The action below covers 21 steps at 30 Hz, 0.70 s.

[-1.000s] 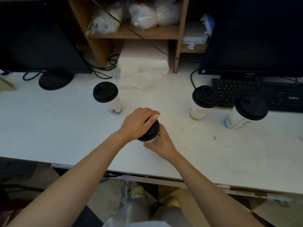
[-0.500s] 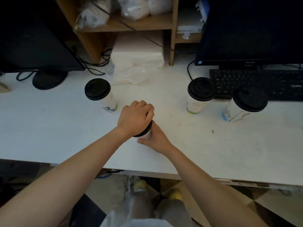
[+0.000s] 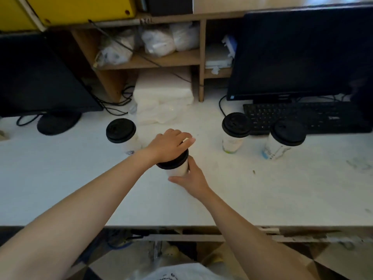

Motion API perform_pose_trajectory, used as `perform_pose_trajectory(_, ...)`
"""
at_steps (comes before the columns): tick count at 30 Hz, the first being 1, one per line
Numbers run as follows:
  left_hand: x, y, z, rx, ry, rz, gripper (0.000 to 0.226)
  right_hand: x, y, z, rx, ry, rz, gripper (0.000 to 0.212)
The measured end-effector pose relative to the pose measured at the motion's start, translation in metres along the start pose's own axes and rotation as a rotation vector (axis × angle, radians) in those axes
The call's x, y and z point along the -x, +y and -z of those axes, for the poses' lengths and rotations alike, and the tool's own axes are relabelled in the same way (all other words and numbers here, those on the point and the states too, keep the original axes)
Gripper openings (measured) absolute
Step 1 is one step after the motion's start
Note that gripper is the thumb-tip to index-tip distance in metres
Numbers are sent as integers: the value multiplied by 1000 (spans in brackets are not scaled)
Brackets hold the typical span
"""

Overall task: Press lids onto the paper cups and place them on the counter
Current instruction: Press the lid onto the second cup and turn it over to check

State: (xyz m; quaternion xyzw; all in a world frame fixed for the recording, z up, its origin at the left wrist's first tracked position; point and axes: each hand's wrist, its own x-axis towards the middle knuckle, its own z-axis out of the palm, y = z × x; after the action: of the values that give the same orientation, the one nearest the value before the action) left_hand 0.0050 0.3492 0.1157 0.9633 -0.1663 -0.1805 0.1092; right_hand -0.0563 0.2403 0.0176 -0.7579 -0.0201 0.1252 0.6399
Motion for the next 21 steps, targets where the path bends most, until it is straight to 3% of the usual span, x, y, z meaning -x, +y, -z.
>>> perform_pose_trajectory(3,1,13,43,62,210,-4,61,-1,-39,18,59,155,113,61)
perform_pose_trajectory(5,7,21,73,188,282,-8,82,-3,-65,32,170,282,186,58)
perform_pose_trajectory(6,12,22,87,271,262,-19,89,-4,-77,40,250,341,210,62)
perform_pose_trajectory(10,32,29,125,650,-8,-35,81,1,-122,72,574,530,304,74)
perform_pose_trajectory(14,34,37,134,870,176,-151,74,8,-160,84,768,607,425,80)
perform_pose_trajectory(16,31,36,134,991,259,-231,68,12,-175,92,683,524,400,79)
perform_pose_trajectory(21,29,28,130,1069,399,-463,72,31,-214,121,-14,414,58,39)
